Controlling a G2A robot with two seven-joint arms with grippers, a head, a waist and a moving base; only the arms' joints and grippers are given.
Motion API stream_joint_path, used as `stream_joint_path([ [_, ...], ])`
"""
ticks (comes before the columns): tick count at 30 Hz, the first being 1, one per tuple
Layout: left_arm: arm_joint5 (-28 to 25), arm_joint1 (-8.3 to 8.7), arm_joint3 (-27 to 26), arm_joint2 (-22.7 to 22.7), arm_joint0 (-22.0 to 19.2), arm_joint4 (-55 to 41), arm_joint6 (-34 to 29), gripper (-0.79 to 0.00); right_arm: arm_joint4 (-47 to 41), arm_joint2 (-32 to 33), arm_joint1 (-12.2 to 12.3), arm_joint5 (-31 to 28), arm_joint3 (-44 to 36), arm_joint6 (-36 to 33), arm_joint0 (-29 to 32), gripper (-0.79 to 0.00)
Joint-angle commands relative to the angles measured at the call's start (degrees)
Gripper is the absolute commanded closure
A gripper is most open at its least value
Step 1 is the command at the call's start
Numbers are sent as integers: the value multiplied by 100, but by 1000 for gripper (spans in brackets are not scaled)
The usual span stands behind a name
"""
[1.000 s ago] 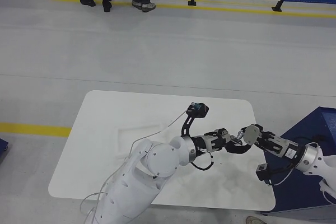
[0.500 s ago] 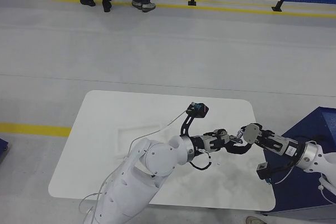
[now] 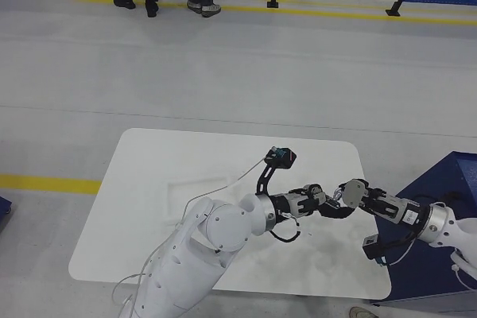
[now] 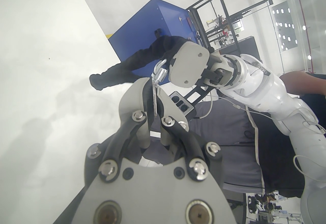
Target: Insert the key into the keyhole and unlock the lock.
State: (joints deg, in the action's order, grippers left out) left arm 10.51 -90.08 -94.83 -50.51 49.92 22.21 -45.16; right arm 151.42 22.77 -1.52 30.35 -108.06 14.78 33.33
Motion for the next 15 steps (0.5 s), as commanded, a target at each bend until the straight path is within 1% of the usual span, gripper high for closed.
stream_joint_path([
  [1,-71,20,-25,-14,-10,61,-111,0,-350,46,-30,100,79,559,-5,0],
  [4,-266,48,-59,-8,-46,102,-363,0,-913,105,-92,236,231,1268,-2,0],
  [9,-489,92,-64,-80,-85,84,-618,0,-1607,235,-208,197,537,2167,-29,0],
  [12,-603,106,-148,-187,-30,-40,-448,0,-1677,332,-286,69,738,2383,-66,0],
  [15,-676,117,-231,-214,14,30,-235,0,-1529,401,-360,-71,831,2330,-71,0],
])
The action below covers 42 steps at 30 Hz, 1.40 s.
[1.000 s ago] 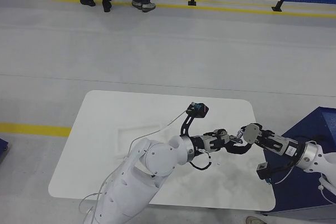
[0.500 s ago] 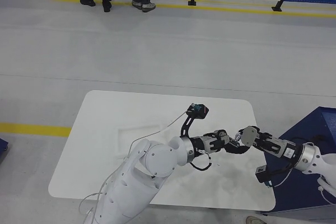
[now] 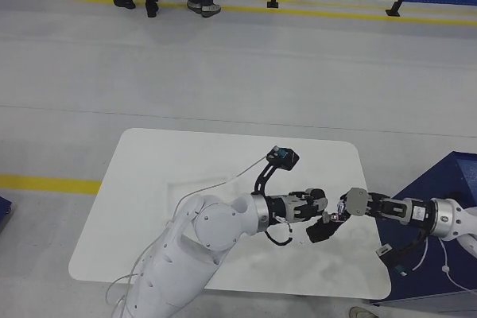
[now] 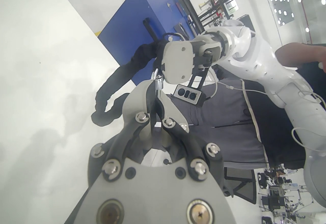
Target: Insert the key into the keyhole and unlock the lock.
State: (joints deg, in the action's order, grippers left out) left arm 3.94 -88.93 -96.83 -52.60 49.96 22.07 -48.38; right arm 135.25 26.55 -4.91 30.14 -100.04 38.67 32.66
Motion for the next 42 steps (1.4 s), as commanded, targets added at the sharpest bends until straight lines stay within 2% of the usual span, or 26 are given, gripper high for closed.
stream_joint_path([
  [1,-35,7,-61,-2,21,107,159,0,184,46,-45,-100,38,-145,-3,0],
  [2,-48,12,-92,0,27,185,231,0,248,60,-68,-132,32,-238,8,0],
  [3,-32,18,-112,4,35,300,302,-172,317,75,-88,-155,31,-306,18,0],
  [4,-39,24,-162,9,37,454,416,-643,397,96,-106,-188,45,-384,24,0],
  [5,-53,27,-181,16,38,522,452,-785,469,117,-122,-224,60,-494,31,0],
  [8,-53,27,-181,16,38,522,452,-785,636,143,-162,-323,67,-737,72,0],
  [22,-53,27,-181,16,38,522,452,-785,636,143,-162,-323,67,-737,72,0],
  [25,-53,27,-181,16,38,522,452,-785,410,93,-226,-602,-100,-513,187,0],
  [27,-53,27,-181,16,38,522,452,-785,338,73,-297,-980,-175,-188,221,0],
  [30,-53,27,-181,16,38,522,452,-785,396,19,-478,-1985,-296,246,220,0],
  [33,-53,27,-181,16,38,522,452,-785,717,-54,-746,-3076,-278,551,138,0],
  [36,-53,27,-181,16,38,522,452,-785,383,-111,-1085,-3645,-35,929,10,0],
  [37,-53,27,-181,16,38,522,452,-785,497,-121,-1191,-3725,48,973,-63,-563],
  [38,-53,27,-181,16,38,522,452,-785,504,-134,-1296,-3732,133,961,-109,-785],
  [42,-53,27,-181,16,38,522,452,-785,276,-144,-1608,-3539,479,985,-207,-785],
])
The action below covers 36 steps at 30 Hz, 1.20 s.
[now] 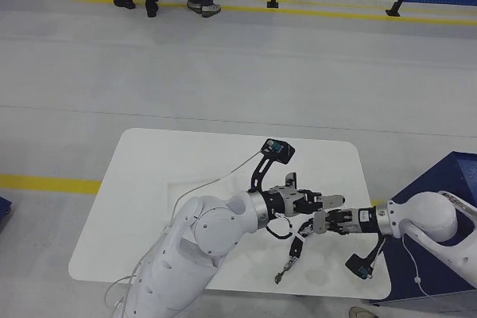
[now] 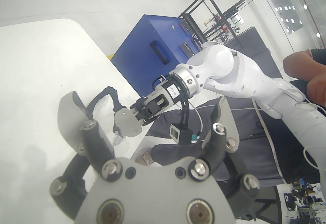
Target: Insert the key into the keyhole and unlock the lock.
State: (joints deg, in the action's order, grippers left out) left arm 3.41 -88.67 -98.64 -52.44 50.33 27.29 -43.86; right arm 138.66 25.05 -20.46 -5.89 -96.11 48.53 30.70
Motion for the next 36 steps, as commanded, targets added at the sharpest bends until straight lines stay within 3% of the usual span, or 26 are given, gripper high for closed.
stream_joint_path([
  [1,0,0,0,0,0,0,0,-785,-94,15,-103,133,160,-5,-22,-785],
  [5,0,0,0,0,0,0,0,-785,-258,100,-195,442,403,-13,20,-785],
  [9,0,0,0,0,0,0,0,-785,-803,369,-115,1080,667,-59,178,-785],
  [12,0,0,0,0,0,0,0,-785,-1325,656,60,1761,896,-201,425,-785],
  [17,0,0,0,0,0,0,0,-785,-2094,1116,446,2847,1085,-1192,1035,-785],
  [20,0,0,0,0,0,0,0,-785,-2228,1284,664,3414,929,-1457,1385,-785],
  [36,0,0,0,0,0,0,0,-784,-2227,1284,664,3412,929,-1456,1385,-785],
])
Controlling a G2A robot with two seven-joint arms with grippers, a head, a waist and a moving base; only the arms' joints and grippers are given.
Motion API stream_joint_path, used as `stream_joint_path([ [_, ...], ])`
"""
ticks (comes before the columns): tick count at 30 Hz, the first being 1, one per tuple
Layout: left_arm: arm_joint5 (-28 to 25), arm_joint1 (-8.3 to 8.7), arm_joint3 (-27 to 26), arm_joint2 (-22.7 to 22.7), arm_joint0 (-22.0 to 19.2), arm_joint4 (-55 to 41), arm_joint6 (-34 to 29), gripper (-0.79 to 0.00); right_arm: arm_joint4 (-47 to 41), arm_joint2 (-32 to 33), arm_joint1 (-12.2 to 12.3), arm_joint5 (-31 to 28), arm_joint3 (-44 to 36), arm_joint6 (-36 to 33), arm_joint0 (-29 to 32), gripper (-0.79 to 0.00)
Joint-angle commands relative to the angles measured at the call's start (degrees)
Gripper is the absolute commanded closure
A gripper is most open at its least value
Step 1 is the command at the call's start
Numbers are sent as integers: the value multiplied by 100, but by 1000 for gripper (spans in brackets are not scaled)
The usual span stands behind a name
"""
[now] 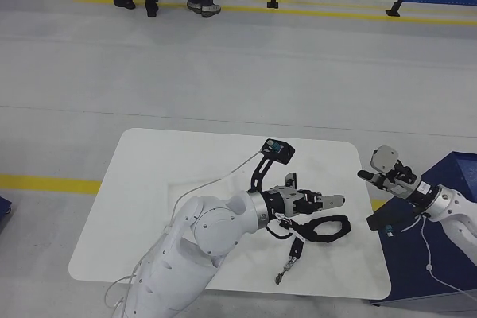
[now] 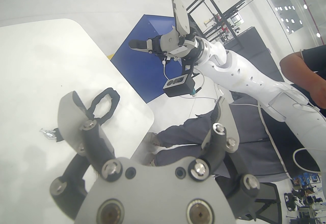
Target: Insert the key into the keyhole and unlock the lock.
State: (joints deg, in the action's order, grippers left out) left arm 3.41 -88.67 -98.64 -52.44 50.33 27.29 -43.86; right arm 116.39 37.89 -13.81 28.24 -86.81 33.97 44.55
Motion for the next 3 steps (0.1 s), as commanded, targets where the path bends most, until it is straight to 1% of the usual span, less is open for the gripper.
stream_joint_path([
  [1,0,0,0,0,0,0,0,-784,0,0,0,0,0,0,0,-785],
  [3,0,0,0,0,0,0,0,-784,0,0,0,0,0,0,0,-785],
])
